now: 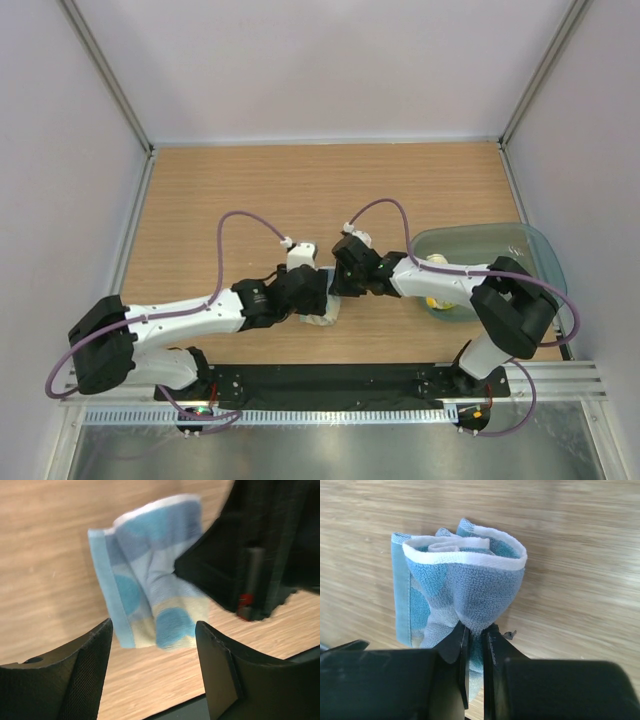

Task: Roll the towels
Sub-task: Roll the towel

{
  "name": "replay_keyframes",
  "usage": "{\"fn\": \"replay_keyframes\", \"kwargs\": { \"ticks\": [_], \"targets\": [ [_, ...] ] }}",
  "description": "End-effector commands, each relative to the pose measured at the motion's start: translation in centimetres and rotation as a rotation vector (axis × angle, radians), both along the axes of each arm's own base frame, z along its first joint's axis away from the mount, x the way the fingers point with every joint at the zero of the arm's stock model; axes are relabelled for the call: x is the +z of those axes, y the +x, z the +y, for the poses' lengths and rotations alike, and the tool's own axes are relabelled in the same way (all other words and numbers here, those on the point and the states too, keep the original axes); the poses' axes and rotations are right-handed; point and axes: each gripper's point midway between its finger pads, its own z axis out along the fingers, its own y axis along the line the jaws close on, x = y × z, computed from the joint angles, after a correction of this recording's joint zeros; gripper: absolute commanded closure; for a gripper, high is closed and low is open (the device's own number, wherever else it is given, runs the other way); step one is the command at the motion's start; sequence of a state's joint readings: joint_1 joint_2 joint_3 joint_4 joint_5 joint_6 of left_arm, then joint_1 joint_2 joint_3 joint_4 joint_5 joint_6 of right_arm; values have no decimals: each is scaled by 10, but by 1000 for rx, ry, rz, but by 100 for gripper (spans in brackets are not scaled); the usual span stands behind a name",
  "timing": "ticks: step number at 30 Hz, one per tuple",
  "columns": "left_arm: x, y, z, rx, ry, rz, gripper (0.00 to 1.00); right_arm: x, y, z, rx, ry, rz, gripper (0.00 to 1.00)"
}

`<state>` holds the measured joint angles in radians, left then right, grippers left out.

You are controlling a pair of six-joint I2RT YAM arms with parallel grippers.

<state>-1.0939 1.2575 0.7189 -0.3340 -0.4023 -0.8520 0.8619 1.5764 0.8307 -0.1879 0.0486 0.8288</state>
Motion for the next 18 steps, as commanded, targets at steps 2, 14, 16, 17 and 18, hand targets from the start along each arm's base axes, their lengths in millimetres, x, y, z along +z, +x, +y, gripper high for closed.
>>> {"fn": "replay_keyframes", "kwargs": {
  "ticks": [2,14,16,17,18],
  "targets": [
    [38,14,-21,-153,90,-155,32,-8,-4,-49,-84,-268,38,99],
    [75,-31,-79,-353,1,-396,39,17,-4,-23,-75,-187,102,99],
    [74,-41,-77,-361,3,-445,39,21,-5,-21,-73,-183,107,99],
    [75,-41,-76,-351,-1,-459,38,23,-4,-20,-71,-183,109,99],
    [68,-40,-76,-352,17,-459,37,25,-4,-20,-70,-184,111,99]
  ]
}}
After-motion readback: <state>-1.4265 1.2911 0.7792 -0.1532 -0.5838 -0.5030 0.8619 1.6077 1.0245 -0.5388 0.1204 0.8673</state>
